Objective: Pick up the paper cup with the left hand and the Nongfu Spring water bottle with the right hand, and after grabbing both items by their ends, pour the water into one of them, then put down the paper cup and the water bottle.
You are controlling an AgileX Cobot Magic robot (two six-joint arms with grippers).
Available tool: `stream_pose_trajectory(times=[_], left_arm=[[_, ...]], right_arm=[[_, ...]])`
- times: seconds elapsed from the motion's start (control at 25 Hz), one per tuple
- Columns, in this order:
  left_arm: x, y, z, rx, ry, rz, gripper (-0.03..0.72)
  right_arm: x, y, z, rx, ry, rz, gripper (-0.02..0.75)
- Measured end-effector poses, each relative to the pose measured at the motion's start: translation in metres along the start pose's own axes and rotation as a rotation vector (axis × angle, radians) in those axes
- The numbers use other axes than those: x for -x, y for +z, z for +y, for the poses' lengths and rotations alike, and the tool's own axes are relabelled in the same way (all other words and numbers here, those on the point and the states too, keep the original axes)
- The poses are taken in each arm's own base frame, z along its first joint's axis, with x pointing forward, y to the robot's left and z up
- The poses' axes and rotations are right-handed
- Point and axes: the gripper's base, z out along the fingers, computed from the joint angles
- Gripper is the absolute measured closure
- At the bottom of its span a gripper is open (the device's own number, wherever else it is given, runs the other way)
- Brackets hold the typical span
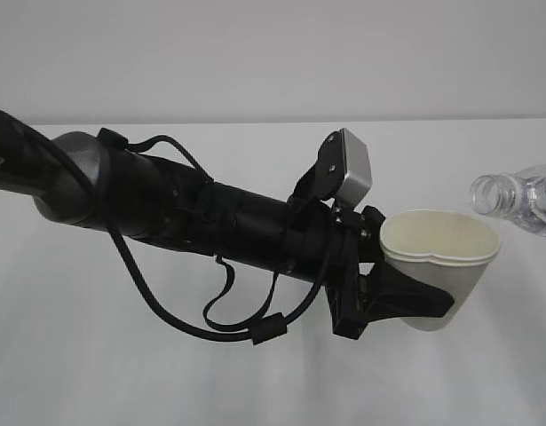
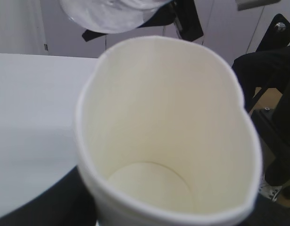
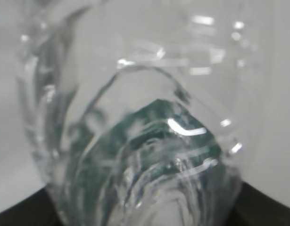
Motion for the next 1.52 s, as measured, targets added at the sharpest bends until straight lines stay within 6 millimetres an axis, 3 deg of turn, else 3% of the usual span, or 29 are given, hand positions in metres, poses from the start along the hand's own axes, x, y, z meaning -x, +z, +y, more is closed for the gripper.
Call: stream_pose_trajectory(times=[0.6,0.96,1.52], left_arm=[[0.0,0.0,0.0,0.0,-0.007,0.0,0.279],[0.0,0.0,0.0,-0.002,-0.005,0.003,0.279],[-0.001,0.0,-0.001,-0.007,-0.01,0.009,0.279]], right_arm=[[0.001,0.0,-0.002,-0.01,-0.042,-0.007,0.309],[0.003,-0.002,-0.018,-0.061,-0.078,-0.019,0.309],[0.004,-0.002,-0.018,-0.066,-0.134,-0.03,0.309]])
